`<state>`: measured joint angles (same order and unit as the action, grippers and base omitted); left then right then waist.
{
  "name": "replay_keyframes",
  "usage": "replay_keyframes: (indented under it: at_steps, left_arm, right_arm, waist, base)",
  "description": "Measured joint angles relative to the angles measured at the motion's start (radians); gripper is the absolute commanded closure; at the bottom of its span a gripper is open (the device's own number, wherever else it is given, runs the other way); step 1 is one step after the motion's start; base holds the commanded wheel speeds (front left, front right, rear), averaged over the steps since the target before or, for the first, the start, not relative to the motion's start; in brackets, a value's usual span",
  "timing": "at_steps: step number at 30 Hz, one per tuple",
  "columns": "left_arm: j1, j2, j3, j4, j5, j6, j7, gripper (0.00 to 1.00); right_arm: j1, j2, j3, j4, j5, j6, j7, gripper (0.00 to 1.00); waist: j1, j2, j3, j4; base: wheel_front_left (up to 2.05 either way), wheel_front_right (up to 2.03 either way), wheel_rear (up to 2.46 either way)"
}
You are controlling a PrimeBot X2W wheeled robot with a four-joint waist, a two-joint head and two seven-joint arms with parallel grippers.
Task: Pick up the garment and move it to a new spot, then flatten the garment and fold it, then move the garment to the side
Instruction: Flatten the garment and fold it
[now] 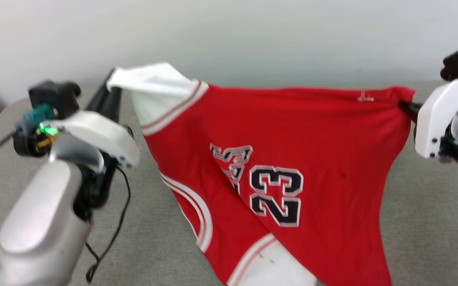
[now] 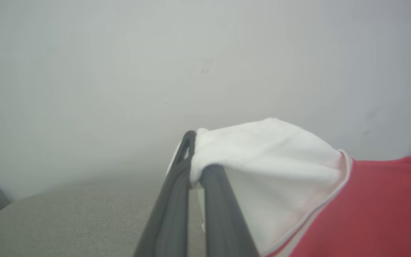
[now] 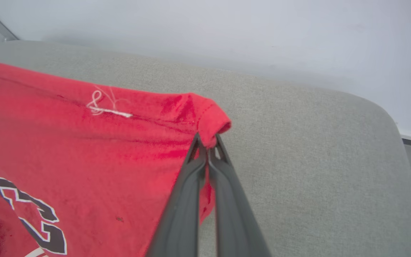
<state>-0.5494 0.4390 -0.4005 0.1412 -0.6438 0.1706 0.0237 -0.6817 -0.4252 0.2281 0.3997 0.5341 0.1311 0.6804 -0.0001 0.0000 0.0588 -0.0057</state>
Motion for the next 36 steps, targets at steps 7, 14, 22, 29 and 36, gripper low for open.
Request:
replay_keyframes:
  at_steps: [7,14,22,29,36]
  left_arm:
    - [-0.243,-0.026,0.057,0.198,-0.037,-0.022,-0.002,1.0]
    - [-0.573,-0.031,0.054,0.332,0.02,-0.041,-0.007,1.0]
    - [-0.913,-0.01,0.058,0.421,0.087,-0.047,-0.039,1.0]
    - [-1.103,0.005,0.064,0.46,0.114,-0.051,-0.066,1.0]
    - [-1.153,0.01,0.071,0.529,0.111,-0.067,-0.091,1.0]
  right_arm:
    - [-0.134,0.015,-0.03,0.014,-0.036,0.0,-0.094,1.0]
    - [-0.353,0.002,-0.057,0.019,-0.085,0.001,-0.218,1.0]
    - [-0.644,0.018,-0.087,0.071,-0.114,0.001,-0.32,1.0]
    - [-0.839,0.023,-0.057,0.13,-0.114,0.001,-0.425,1.0]
    - [-0.957,0.026,0.04,0.251,-0.077,0.001,-0.514,1.0]
  waist:
    - [-0.0001,0.0,-0.001,-0.05]
    - [0.0,0.0,0.114,-0.059]
    - [0.0002,0.0,0.304,-0.075]
    - [0.0003,0.0,0.494,-0.092]
    - [0.0004,0.0,0.648,-0.106]
  base:
    - [0.0,0.0,0.0]
    - [0.0,0.0,0.0]
    - [0.0,0.0,0.0]
    - [0.0,0.0,0.0]
    - [0.0,0.0,0.0]
